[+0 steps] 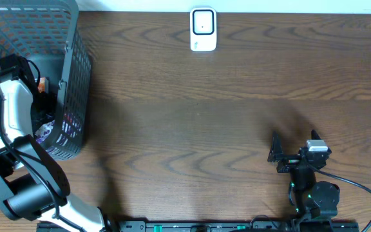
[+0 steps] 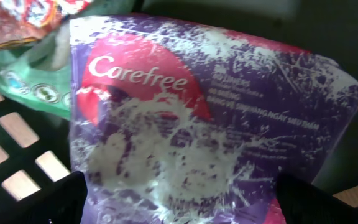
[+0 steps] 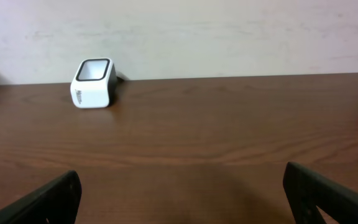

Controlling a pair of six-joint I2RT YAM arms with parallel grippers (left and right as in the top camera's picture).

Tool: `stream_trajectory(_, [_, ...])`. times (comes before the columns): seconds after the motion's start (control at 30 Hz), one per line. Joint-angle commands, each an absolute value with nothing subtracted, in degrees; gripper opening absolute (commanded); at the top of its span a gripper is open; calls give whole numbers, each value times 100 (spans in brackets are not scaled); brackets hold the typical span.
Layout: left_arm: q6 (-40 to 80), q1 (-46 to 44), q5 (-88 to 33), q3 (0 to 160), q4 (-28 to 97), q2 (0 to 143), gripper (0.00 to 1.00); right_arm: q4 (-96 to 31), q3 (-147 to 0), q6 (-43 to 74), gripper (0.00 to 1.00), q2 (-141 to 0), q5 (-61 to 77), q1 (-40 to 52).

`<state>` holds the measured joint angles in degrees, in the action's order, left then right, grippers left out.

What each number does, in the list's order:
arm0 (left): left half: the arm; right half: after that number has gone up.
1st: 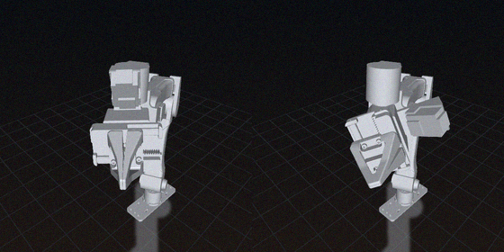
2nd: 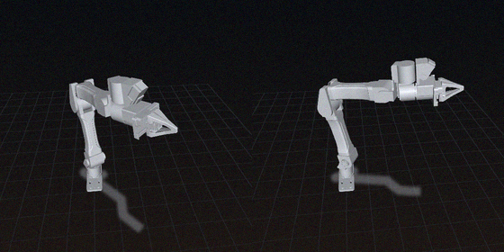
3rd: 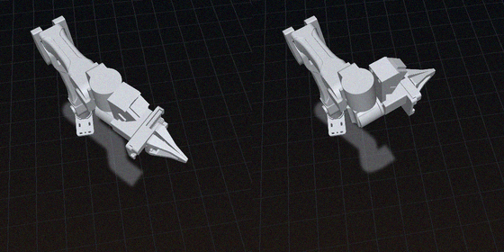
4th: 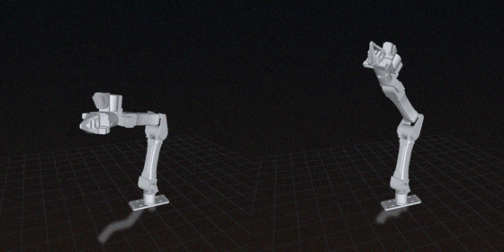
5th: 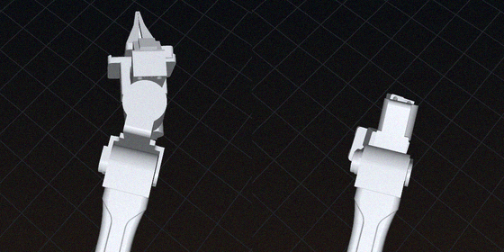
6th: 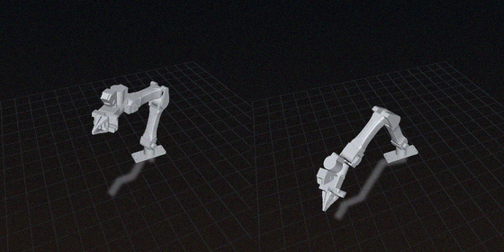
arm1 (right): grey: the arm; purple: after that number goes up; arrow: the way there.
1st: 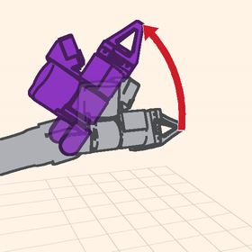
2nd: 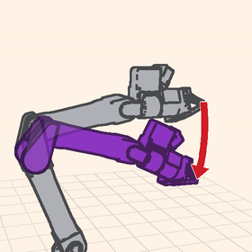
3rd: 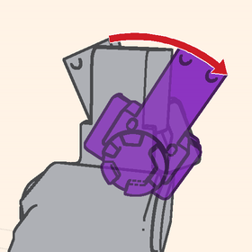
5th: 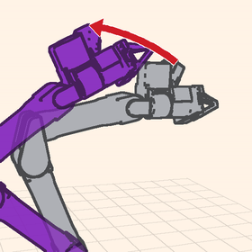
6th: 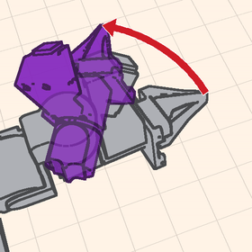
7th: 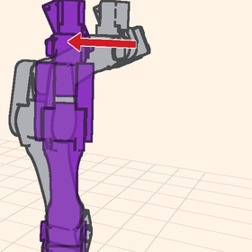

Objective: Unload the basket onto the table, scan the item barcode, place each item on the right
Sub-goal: 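Grasp the purple Carefree package inside the basket with the left gripper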

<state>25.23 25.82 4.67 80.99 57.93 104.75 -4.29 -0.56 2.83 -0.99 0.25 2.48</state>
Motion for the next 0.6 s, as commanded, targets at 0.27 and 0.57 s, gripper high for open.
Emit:
stream_trajectory(0.27, [2359, 2593, 364, 7734, 5546, 11314, 73, -436, -36, 360, 99, -71, 36, 270])
stream_trajectory(0.57, [2296, 2598, 364, 8134, 5837, 11043, 7, -436, -34, 360, 99, -71, 36, 270])
